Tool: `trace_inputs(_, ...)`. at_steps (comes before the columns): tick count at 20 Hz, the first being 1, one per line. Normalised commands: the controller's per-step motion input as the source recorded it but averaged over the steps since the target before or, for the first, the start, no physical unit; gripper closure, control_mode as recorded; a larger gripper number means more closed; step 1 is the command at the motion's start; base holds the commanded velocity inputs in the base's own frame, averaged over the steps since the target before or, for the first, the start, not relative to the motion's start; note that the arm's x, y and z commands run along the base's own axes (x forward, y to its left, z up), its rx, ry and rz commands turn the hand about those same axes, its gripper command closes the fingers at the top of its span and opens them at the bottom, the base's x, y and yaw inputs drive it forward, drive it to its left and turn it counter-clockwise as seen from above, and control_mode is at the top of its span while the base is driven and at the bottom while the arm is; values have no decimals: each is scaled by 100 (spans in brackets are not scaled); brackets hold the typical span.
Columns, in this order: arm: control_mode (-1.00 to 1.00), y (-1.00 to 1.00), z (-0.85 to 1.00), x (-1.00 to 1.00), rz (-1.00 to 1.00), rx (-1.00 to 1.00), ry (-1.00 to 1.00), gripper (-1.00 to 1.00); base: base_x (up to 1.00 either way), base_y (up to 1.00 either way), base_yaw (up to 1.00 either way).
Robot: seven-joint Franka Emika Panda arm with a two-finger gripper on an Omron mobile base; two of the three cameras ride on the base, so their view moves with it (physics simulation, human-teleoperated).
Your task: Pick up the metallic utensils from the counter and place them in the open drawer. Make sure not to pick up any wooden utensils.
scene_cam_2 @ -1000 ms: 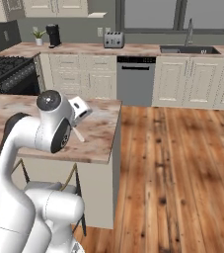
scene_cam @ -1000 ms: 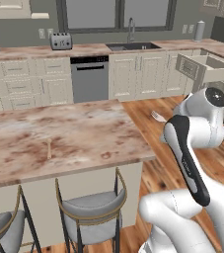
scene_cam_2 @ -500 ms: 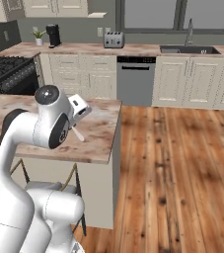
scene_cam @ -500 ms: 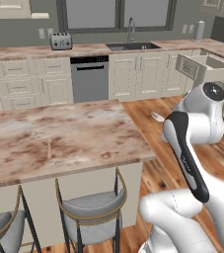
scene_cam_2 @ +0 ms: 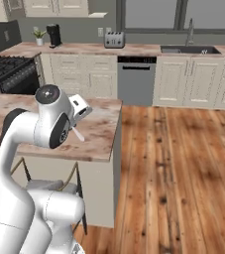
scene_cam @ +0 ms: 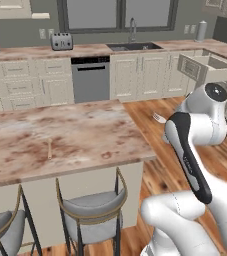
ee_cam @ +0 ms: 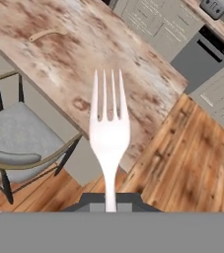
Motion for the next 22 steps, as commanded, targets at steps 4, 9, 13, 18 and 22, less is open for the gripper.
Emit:
trace_inputs(4,100,0,0,0,0,0,0,100,-84,-45,0)
trace_inputs(9,100,0,0,0,0,0,0,100,-84,-76,-2)
trace_inputs(13,100,0,0,0,0,0,0,100,24,-100,-7)
trace_inputs(18,100,0,0,0,0,0,0,100,89,-100,-5)
trace_inputs(22,100,0,0,0,0,0,0,100,100,-100,-6)
